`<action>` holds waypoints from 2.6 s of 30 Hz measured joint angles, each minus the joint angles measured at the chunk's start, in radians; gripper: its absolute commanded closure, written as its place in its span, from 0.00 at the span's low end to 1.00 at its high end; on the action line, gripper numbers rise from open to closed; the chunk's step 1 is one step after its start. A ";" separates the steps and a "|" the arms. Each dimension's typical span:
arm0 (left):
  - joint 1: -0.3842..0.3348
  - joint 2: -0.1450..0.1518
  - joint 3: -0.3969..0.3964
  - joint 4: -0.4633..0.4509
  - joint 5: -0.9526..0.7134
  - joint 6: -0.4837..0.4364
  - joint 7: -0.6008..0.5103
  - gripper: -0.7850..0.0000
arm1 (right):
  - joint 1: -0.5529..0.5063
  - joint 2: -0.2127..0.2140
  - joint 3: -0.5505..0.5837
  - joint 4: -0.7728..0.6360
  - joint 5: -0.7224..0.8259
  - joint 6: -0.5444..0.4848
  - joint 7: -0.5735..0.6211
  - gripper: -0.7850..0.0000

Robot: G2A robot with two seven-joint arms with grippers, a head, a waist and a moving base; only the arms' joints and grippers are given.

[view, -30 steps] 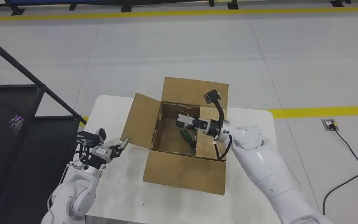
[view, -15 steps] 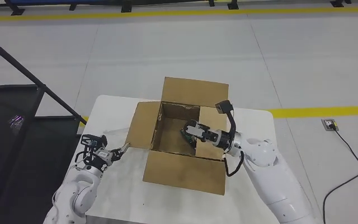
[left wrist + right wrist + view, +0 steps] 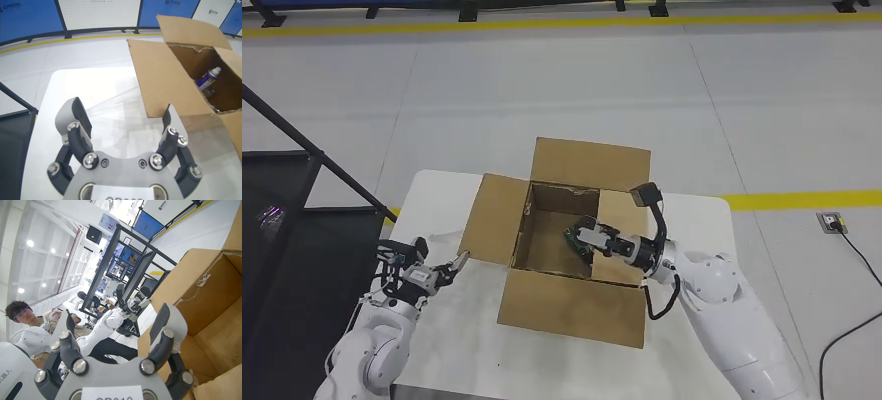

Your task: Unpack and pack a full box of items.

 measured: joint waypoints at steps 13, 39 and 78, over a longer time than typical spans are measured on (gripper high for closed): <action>0.123 0.002 -0.047 -0.275 -0.010 -0.007 0.094 0.00 | -0.027 0.019 0.051 -0.015 -0.007 0.000 -0.021 0.00; -0.171 -0.026 0.307 -0.237 -0.320 -0.105 -0.329 0.00 | -0.210 0.076 0.283 -0.055 -0.011 -0.139 -0.077 0.00; -0.745 -0.234 0.803 0.588 -0.994 -0.072 -0.623 0.00 | -0.404 0.106 0.371 -0.283 -0.048 -0.110 -0.249 0.00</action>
